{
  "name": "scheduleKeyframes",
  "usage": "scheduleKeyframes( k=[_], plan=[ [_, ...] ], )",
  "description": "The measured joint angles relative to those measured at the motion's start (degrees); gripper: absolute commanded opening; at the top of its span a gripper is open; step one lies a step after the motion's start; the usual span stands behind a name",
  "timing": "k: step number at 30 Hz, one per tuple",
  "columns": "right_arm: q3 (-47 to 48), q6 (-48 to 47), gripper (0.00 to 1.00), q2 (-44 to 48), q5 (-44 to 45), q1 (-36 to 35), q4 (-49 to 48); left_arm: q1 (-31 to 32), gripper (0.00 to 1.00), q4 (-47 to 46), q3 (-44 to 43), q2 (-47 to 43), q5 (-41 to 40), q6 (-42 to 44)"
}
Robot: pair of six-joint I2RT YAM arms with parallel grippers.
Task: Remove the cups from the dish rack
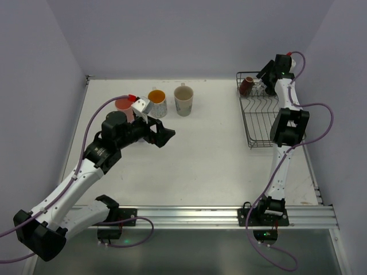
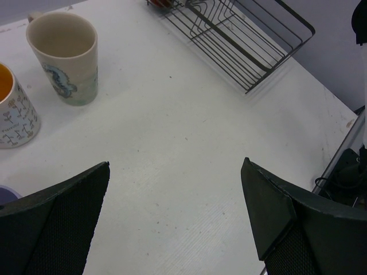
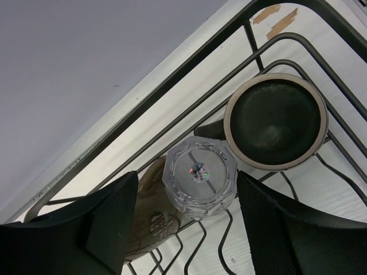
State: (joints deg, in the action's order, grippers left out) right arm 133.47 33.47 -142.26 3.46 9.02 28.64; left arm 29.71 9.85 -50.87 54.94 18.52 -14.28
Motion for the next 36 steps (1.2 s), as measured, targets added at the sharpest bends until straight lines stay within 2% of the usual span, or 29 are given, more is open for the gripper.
scheduleKeyframes(
  k=[8,9,10,15,19,21,27,29,30,32,33,36],
  plan=[
    [0.0,1.1,0.44,0.0,-1.4,0.4,0.0,0.0,1.0,0.0,0.0,-0.9,-0.9,0.4],
    [0.0,1.4,0.35,0.0,-1.9,0.7,-0.1,0.0,1.0,0.0,0.0,-1.0,-1.0,0.4],
    [0.0,1.5,0.33,0.0,-2.3,0.8,-0.1,0.0,1.0,0.0,0.0,-1.0,-1.0,0.4],
    [-3.0,2.0,0.33,0.6,-3.1,0.9,-3.4,0.0,1.0,0.0,0.0,-1.1,-1.3,0.4],
    [-5.7,2.1,0.69,1.7,-3.3,0.9,-6.1,0.0,1.0,0.0,0.0,-1.1,-1.4,0.4],
    [-5.7,1.8,0.74,1.6,-3.3,0.9,-5.7,0.0,1.0,0.0,0.0,-1.1,-1.4,0.4],
    [-4.6,1.4,0.73,1.0,-4.1,0.9,-3.5,0.0,1.0,0.0,0.0,-1.0,-1.4,0.4],
    [-2.6,1.3,0.67,0.0,-4.1,0.9,-2.1,0.0,1.0,0.0,0.0,-1.0,-1.3,0.4],
    [-1.8,1.2,0.6,-0.5,-4.2,0.9,-1.7,0.0,1.0,0.0,0.0,-1.0,-1.3,0.4],
    [-0.5,1.2,0.54,-1.3,-4.5,1.1,-1.2,0.0,1.0,0.0,0.0,-1.1,-1.3,0.4],
    [-0.3,1.3,0.47,-1.4,-4.6,1.2,-1.4,0.0,1.0,0.0,0.0,-1.1,-1.3,0.4],
    [-0.2,1.3,0.42,-1.4,-4.6,1.2,-1.5,0.0,1.0,0.0,0.0,-1.1,-1.3,0.4]
  ],
)
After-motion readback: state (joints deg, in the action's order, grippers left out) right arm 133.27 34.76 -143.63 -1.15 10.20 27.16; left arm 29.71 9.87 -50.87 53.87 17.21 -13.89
